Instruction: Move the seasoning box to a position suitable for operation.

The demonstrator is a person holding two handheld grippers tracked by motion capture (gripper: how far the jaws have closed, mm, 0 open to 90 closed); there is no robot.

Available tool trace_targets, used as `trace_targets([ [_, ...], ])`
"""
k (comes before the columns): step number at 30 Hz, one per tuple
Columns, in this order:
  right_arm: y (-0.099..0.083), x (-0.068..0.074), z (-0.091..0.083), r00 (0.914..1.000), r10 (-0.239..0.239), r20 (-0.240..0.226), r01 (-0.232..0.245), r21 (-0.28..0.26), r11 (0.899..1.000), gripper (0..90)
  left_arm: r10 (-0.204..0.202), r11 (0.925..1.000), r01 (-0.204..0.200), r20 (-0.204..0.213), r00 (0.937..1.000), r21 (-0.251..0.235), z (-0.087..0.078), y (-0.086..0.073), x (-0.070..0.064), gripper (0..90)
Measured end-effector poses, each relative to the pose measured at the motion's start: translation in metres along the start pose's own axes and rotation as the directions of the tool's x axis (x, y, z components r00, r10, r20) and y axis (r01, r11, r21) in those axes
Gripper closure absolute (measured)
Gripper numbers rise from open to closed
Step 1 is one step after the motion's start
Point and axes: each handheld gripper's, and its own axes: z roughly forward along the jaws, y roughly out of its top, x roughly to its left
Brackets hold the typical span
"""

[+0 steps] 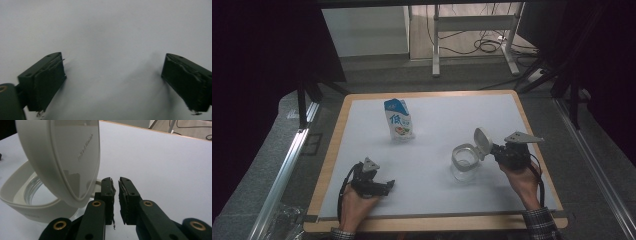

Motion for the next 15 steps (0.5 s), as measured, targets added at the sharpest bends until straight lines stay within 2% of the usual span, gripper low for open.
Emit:
trace_targets([
  [3,-0.003,-0.001,-0.003,0.9999,0.009,0.004,-0.009,-0.003,1.000,78.8,0.001,0.9999,-0.001,0.004,1.0000,-0.014,-0.001,0.001,0.001,5.7],
  [8,-0.008,-0.001,-0.006,0.9998,0.013,0.014,-0.013,0.004,1.000,76.6,0.032,0.9989,-0.032,0.003,0.9995,-0.035,-0.005,0.008,0.001,5.7],
  [15,-0.012,0.001,-0.008,0.9998,0.009,0.020,-0.009,0.008,1.000,73.8,0.042,0.9983,-0.041,0.022,0.9989,-0.040,-0.007,0.019,0.005,6.1],
])
